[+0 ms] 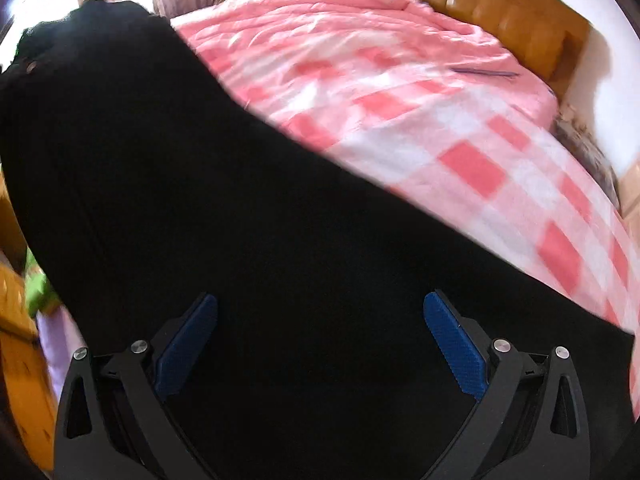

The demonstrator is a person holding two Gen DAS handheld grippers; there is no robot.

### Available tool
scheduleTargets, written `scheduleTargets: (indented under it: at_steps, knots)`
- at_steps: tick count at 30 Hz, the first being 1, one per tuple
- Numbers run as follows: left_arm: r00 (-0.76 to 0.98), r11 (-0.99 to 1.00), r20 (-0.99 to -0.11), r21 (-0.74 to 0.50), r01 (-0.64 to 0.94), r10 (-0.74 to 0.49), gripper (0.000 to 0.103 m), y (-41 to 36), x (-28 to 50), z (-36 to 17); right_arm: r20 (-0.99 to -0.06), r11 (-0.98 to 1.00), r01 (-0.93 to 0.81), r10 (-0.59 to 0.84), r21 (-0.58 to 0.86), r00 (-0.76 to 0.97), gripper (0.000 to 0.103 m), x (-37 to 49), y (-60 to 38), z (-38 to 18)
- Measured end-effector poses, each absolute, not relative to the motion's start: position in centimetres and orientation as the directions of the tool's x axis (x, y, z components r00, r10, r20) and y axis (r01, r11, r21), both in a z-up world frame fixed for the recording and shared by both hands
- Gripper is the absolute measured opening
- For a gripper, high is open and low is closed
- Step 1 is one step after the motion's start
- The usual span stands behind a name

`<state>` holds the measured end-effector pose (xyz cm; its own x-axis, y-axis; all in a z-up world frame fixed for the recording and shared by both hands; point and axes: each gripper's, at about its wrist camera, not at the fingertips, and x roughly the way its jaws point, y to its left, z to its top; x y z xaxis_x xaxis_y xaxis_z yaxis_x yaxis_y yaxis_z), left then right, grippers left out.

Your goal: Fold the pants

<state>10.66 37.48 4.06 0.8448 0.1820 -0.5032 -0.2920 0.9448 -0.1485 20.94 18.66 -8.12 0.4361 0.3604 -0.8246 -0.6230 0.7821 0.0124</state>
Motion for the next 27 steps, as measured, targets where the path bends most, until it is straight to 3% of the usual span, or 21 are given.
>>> scheduleTargets:
  at_steps: [3,7,12,15,17,19,22,24,27]
  knots:
    - [0.887,0.984,-0.436,-0.015,-0.176,0.152,0.025,30.2,9.4,6.5,-0.728,0.832,-0.551,0.417,0.065,0.545,0.099,19.7,12.2,-4.5]
    - [0.917,0.991,-0.397,0.133,0.002,0.051,0.025,19.2,8.4,6.3,-0.633,0.94,-0.329,0.31,0.092,0.709,0.099,18.4,0.2,-1.4]
    - [0.891,0.954,-0.451,0.236,0.185,-0.061,0.024,8.3,8.0,2.1,-0.567,0.986,-0.116,0.162,0.116,0.808,0.099,15.2,-11.6,0.5]
    - [0.836,0.901,-0.538,0.305,0.308,-0.104,0.025,2.9,8.0,-2.4,-0.558,0.988,-0.031,0.11,0.149,0.822,0.099,13.2,-16.7,0.1]
    - [0.799,0.826,-0.592,0.396,0.401,-0.104,0.037,0.0,7.5,-5.6,-0.581,0.983,-0.018,0.123,0.184,0.804,0.099,12.6,-18.5,-0.9]
    - [0.799,0.75,-0.589,0.472,0.464,-0.123,0.076,-1.9,5.5,-6.9,-0.604,0.975,-0.038,0.164,0.217,0.78,0.099,12.1,-19.0,-2.2]
    - [0.779,0.644,-0.567,0.496,0.583,-0.268,0.096,-1.9,0.7,-6.6,-0.624,0.954,-0.093,0.257,0.284,0.737,0.099,11.6,-18.2,-4.0]
    - [0.729,0.636,-0.597,0.427,0.643,-0.335,0.096,-0.6,-1.0,-5.8,-0.631,0.93,-0.134,0.334,0.343,0.7,0.099,11.4,-17.2,-5.1]
    - [0.735,0.766,-0.607,0.305,0.566,-0.301,0.096,4.3,-0.3,-4.2,-0.624,0.854,-0.213,0.497,0.475,0.602,0.099,11.1,-14.8,-6.7]
